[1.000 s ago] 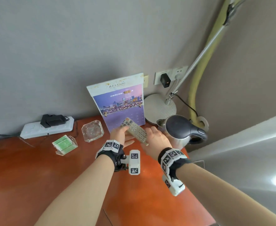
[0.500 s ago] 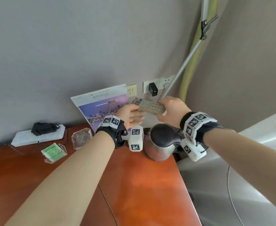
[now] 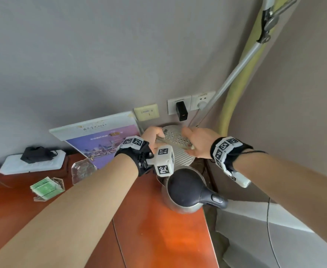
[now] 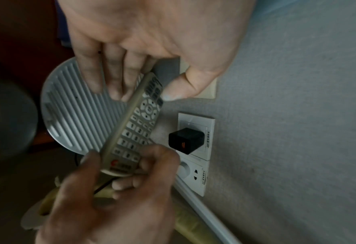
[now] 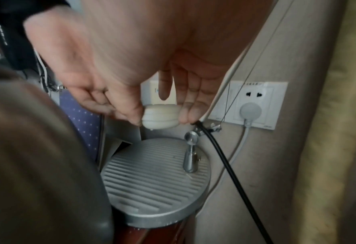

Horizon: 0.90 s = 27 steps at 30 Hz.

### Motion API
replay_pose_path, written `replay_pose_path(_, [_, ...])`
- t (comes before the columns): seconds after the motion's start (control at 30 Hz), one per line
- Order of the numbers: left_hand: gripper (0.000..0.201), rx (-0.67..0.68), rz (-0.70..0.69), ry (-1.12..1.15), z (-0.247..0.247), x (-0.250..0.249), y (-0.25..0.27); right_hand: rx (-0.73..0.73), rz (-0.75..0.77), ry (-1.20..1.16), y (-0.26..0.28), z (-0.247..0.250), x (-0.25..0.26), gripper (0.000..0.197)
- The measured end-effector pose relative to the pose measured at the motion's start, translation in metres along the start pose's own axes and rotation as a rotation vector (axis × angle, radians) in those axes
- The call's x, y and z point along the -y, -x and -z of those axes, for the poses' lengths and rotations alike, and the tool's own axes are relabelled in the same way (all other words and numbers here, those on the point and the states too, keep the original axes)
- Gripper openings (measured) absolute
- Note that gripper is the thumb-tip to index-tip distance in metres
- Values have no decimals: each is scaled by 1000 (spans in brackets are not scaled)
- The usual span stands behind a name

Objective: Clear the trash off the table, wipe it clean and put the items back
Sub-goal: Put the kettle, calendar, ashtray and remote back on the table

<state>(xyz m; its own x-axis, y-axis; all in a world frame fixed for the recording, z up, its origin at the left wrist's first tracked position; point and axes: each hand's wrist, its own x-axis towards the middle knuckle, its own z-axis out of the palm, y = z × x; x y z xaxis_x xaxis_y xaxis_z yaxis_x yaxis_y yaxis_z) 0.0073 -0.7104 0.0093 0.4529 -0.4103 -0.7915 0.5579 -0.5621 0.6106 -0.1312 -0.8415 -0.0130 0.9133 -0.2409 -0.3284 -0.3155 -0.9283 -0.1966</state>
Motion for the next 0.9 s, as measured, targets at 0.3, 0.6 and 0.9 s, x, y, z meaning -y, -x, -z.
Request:
replay_pose_path(0.3, [38,-124,209,-621,-25,-29,-24,44,70,8,-29,-44,-6,42])
replay_pose_path(0.6, [27,-136,310,-498,-19,-17,-47,65,60,-23,-36,-69,-7,45])
replay_pose_path(0.9, [18,-110,285,-137,-20,5,-62,75,59,-16,-34,-79,-6,48])
